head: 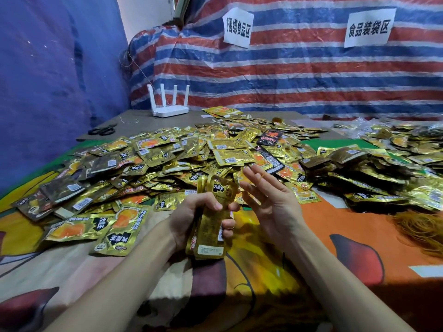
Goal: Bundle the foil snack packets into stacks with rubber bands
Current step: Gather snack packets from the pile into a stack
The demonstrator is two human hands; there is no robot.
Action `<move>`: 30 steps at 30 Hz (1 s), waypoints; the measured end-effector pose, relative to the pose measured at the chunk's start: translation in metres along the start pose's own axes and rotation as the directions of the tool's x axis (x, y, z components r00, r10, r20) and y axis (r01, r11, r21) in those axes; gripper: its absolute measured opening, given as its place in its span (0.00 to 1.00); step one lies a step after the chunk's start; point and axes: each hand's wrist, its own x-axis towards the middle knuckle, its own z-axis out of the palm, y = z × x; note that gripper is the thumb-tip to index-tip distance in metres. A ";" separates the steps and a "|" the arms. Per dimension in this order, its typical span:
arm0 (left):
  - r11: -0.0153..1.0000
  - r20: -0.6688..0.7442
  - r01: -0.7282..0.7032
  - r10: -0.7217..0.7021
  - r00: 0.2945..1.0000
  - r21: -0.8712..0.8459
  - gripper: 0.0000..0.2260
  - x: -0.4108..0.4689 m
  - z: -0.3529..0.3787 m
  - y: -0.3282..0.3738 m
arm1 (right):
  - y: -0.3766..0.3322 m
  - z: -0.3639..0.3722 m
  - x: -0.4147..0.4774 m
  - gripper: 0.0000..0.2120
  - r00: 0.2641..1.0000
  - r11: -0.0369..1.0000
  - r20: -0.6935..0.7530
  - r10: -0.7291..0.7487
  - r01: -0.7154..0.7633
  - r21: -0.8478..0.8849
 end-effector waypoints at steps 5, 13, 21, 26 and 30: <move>0.999 -0.024 -0.024 0.024 0.999 0.026 0.16 -0.005 -0.007 0.004 | 0.000 0.003 -0.003 0.13 0.993 0.996 0.094 0.066 -0.071 0.052; 0.860 -0.401 -0.508 0.482 0.779 0.047 0.08 -0.001 -0.022 0.015 | 0.010 0.002 -0.005 0.28 0.996 0.939 0.041 0.080 -0.061 -0.338; 0.724 -0.605 -0.672 0.607 0.516 0.152 0.07 0.006 -0.018 0.013 | 0.057 0.032 -0.025 0.18 0.984 0.857 0.094 0.149 -0.081 -0.509; 0.734 -0.593 -0.664 0.600 0.536 0.142 0.03 0.005 -0.020 0.010 | 0.055 0.040 -0.021 0.25 0.989 0.885 -0.006 0.148 -0.135 -0.446; 0.760 -0.548 -0.649 0.560 0.621 0.042 0.04 0.003 -0.022 0.010 | 0.043 0.040 -0.013 0.38 0.990 0.912 -0.049 0.129 -0.138 -0.385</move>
